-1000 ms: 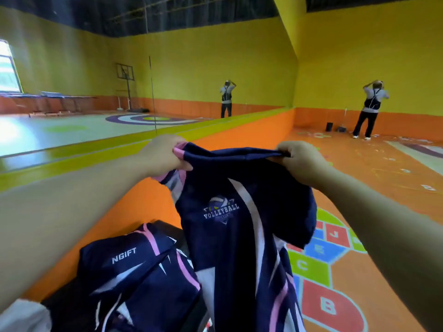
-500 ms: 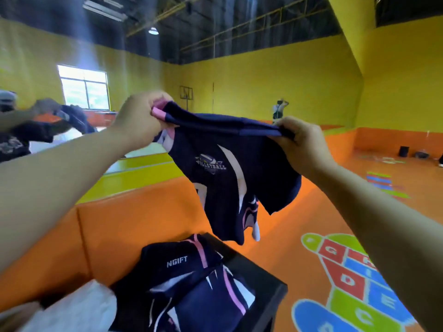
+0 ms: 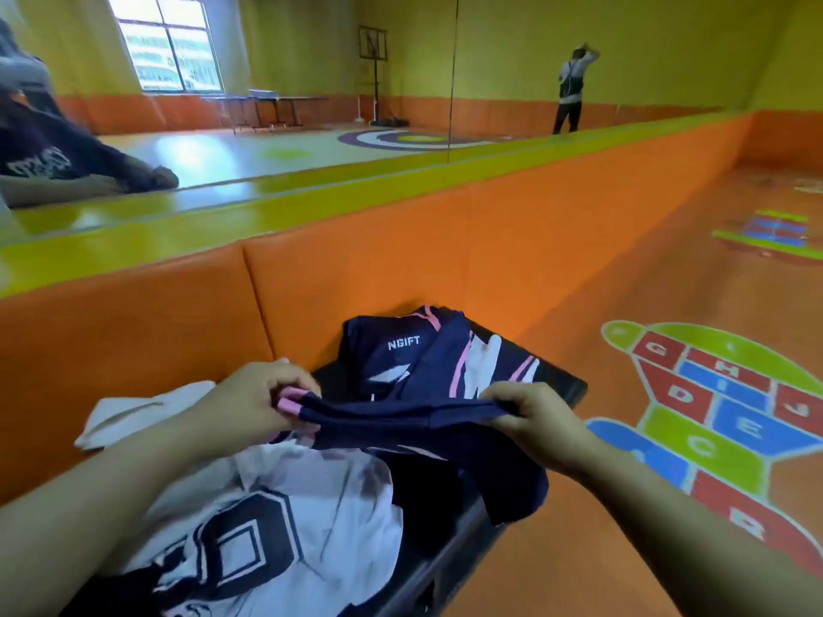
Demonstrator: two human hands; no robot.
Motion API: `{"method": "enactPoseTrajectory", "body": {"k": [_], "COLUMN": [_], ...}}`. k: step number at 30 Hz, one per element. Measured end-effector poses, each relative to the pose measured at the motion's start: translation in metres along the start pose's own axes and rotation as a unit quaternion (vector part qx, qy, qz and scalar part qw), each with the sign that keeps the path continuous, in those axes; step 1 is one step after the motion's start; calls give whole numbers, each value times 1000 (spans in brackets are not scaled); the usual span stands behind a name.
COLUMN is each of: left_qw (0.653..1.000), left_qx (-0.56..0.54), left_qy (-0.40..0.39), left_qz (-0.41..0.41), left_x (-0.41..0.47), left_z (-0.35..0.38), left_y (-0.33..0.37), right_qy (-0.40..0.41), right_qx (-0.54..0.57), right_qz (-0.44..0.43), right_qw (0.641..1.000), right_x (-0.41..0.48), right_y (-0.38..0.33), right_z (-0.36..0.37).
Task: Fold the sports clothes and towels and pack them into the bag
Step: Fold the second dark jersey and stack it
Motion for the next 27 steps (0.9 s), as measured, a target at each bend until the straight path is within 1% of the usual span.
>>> {"method": "enactPoseTrajectory", "body": {"k": [3,6,8,11,16,20,23,27], "left_qw": [998,991,989,992,996,994,990,986], "left_qx": [-65,-127,-138,-121,-49,17,52,72], "left_qy": [-18,-22,-33,-32,-74,-105,-127,-144], "left_qz": [-13,-23,-31,-24,-3,6,19,38], "left_x": [-19,-30,-39,-52,-71,-77,-77,-79], "left_z": [24,34,41,45,59,78,91,103], "left_y": [-20,-36,-43,-49,-77,-107,-130,-142], "right_qy": [-24,-29,-39,-87,-178,-203,-215,-249], "right_qx": [5,27,39,26,-70,-190,-208,-248], "right_qz": [33,72,94,136,169,153,171,204], "right_qw": [999,997,994,987,967,948,939,914], "right_x": [-15,-26,-33,-42,-61,-71,-77,-86], "right_y": [2,1,-2,-4,3,5,6,8], "right_z": [24,37,46,61,95,121,133,140]}}
Point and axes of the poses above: each hand's wrist, its own x-axis towards the middle knuckle, its own z-axis out of the palm, y = z × x, the point moved 4 cm from there along x, towards the middle knuckle, and after that the axes turned 7 degrees about -y, right-handed, at the moved point
